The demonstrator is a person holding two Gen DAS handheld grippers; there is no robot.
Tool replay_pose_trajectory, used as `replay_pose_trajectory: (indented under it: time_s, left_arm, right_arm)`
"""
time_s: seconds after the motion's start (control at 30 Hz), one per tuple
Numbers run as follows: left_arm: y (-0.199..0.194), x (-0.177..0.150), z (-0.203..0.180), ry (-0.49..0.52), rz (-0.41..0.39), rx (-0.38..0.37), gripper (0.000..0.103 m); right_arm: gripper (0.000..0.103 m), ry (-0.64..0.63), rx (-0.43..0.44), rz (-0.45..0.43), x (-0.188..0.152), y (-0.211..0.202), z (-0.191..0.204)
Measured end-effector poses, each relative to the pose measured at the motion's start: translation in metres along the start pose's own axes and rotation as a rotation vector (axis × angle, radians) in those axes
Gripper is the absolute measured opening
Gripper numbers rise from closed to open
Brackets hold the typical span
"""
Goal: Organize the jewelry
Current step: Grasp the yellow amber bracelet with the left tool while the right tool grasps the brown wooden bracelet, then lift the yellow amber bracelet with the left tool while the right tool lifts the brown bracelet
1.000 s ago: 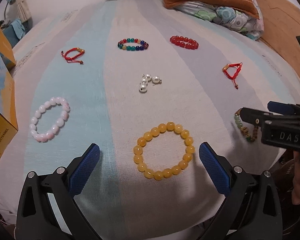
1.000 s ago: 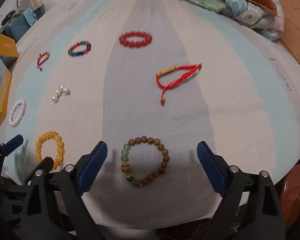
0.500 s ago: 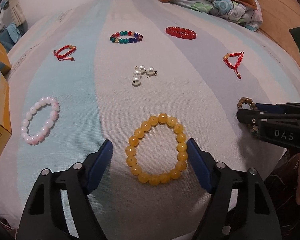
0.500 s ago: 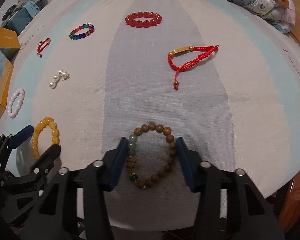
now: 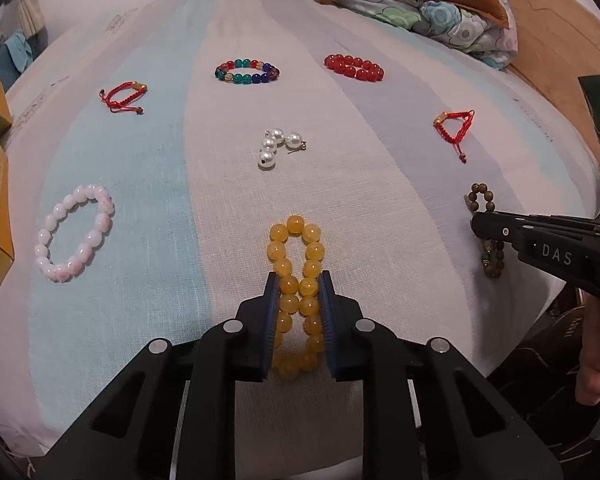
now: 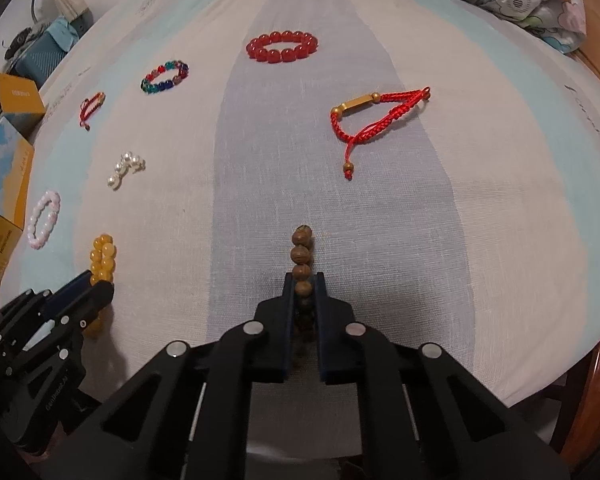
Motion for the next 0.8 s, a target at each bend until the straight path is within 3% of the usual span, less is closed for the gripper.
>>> replay_pose_trajectory:
  time_s: [0.33, 0.37, 0.4, 0.7, 0.8]
  left_arm:
    - [-0.015, 0.006, -0.002, -0.005, -0.022, -0.030, 0.018]
    - [-0.017, 0.006, -0.002, -0.007, -0.026, -0.033, 0.013]
    - [-0.019, 0.007, -0.003, -0.005, -0.026, -0.035, 0.000]
    - [-0.023, 0.008, -0.002, 0.000, -0.021, -0.039, 0.000]
    - [-0.019, 0.007, 0.001, -0.009, -0.022, -0.023, 0.005]
  right_arm:
    - [0.008, 0.023, 0.019, -0.084, 0.009, -0.026, 0.000]
    - [0.008, 0.023, 0.019, -0.089, 0.010, -0.027, 0.000]
    - [0.008, 0.021, 0.021, -0.094, 0.010, -0.029, 0.001]
    - [0.008, 0.013, 0.026, -0.127, 0.015, -0.041, 0.004]
    - [0.008, 0.012, 0.027, -0.118, 0.012, -0.038, 0.004]
Point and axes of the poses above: each gripper's, at about its wrist camera, not at the fingertips, and y roughly the way its jaws point, z to its left, x to its top, the point moved 10 cm from there along y, roughly the way its jaws point, and after that the axes turned 1 degree about -x, right-handed, at the moved point
